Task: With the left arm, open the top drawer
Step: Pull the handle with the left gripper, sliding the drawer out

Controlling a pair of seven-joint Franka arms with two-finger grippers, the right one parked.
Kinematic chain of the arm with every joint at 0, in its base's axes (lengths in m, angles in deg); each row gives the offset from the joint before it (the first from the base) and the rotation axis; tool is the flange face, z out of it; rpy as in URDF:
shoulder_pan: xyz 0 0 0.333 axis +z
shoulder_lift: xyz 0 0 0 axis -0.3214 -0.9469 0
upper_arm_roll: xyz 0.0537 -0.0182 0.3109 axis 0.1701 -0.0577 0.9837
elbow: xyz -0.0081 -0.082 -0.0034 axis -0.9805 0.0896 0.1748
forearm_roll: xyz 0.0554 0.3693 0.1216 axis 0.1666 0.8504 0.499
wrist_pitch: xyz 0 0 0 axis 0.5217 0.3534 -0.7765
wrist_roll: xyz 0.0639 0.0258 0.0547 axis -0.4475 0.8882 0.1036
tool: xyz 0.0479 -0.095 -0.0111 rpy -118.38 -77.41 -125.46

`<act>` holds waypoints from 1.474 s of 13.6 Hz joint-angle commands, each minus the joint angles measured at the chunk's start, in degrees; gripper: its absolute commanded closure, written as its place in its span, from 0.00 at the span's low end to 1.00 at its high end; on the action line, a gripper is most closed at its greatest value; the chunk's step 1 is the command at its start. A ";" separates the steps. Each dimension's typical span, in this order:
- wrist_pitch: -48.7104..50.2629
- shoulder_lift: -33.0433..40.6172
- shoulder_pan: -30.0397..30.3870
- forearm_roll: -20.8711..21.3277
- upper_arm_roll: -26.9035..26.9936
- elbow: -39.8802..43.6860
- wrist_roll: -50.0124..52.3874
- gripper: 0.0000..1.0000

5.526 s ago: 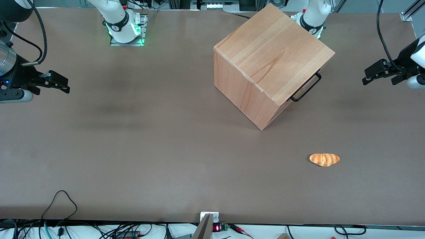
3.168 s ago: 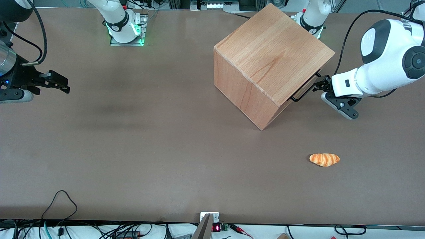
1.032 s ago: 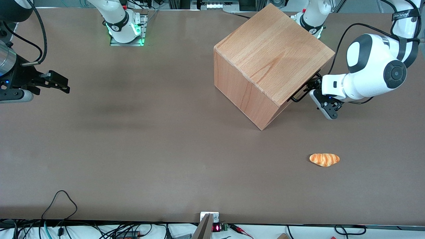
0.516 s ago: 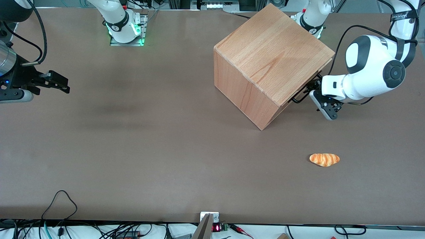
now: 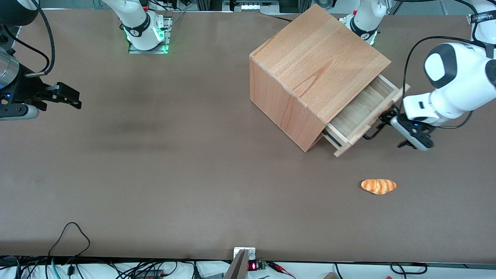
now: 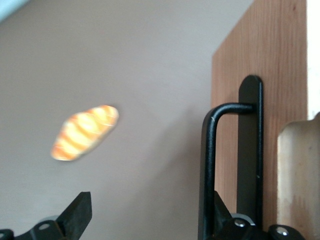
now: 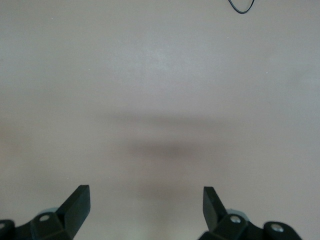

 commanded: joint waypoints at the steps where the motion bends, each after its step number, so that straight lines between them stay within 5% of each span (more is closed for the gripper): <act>1: -6.58 -6.19 -0.29 0.15 3.10 1.88 -4.16 0.00; 12: -9.92 -4.73 -0.29 4.28 6.63 8.49 -5.43 0.00; 20: 7.90 -1.28 -0.29 4.45 6.63 16.30 6.80 0.00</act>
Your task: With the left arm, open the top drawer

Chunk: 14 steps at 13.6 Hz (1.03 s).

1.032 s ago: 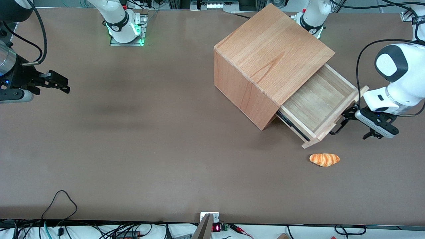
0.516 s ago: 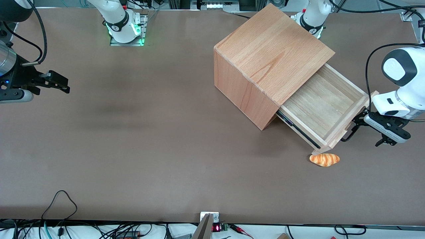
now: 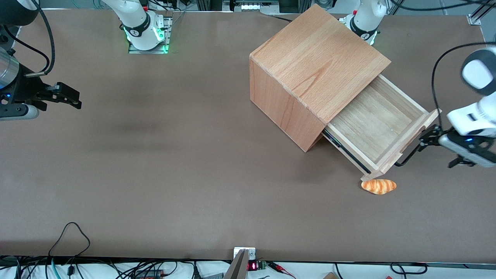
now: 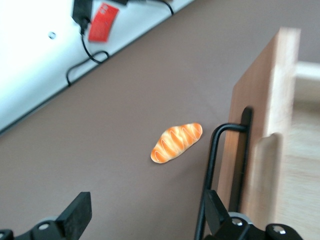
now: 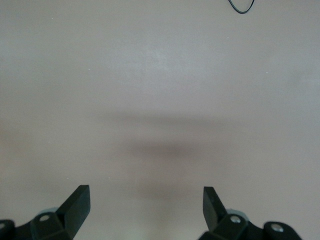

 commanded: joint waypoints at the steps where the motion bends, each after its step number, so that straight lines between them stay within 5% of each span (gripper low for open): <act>1: 5.59 1.98 -0.17 1.59 0.22 1.96 4.49 0.00; 6: 20.43 7.33 -0.69 11.60 -0.74 5.30 22.23 0.00; 14: 34.42 14.29 -0.96 11.61 -2.59 5.65 44.66 0.00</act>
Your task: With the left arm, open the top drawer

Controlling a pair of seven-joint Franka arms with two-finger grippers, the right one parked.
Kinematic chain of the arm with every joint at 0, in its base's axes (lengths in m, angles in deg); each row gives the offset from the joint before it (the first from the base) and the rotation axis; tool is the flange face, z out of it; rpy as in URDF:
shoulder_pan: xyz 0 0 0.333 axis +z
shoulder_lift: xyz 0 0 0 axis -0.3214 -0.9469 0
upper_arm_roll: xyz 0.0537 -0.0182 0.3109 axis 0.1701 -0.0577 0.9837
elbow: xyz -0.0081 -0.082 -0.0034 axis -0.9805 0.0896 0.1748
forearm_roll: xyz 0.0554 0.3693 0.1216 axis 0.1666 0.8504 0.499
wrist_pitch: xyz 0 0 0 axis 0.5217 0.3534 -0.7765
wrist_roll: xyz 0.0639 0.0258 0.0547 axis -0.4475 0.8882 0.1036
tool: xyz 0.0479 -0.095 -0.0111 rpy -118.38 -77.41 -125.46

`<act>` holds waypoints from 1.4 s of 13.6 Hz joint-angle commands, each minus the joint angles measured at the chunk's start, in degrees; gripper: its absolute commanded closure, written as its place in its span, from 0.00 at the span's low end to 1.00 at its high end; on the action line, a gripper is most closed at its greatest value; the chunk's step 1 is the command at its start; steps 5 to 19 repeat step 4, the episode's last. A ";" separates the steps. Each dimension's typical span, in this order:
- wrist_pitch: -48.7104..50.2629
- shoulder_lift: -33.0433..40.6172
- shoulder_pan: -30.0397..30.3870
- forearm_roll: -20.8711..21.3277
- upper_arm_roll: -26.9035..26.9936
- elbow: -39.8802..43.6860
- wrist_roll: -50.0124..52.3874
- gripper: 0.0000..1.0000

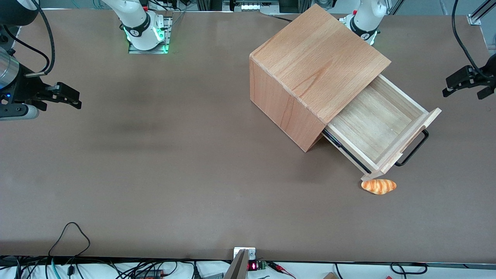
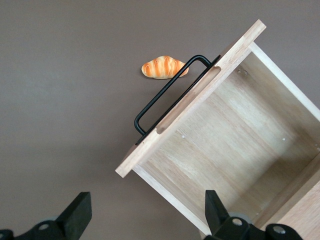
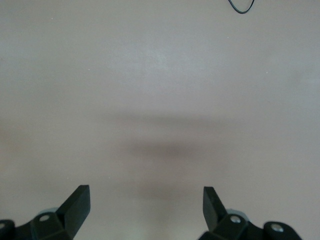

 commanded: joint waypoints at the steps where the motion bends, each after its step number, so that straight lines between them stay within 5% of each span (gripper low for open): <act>1: 1.86 0.52 -0.40 1.53 -0.72 0.36 4.09 0.00; 19: 1.87 0.34 -0.31 1.71 -0.80 0.98 3.74 0.00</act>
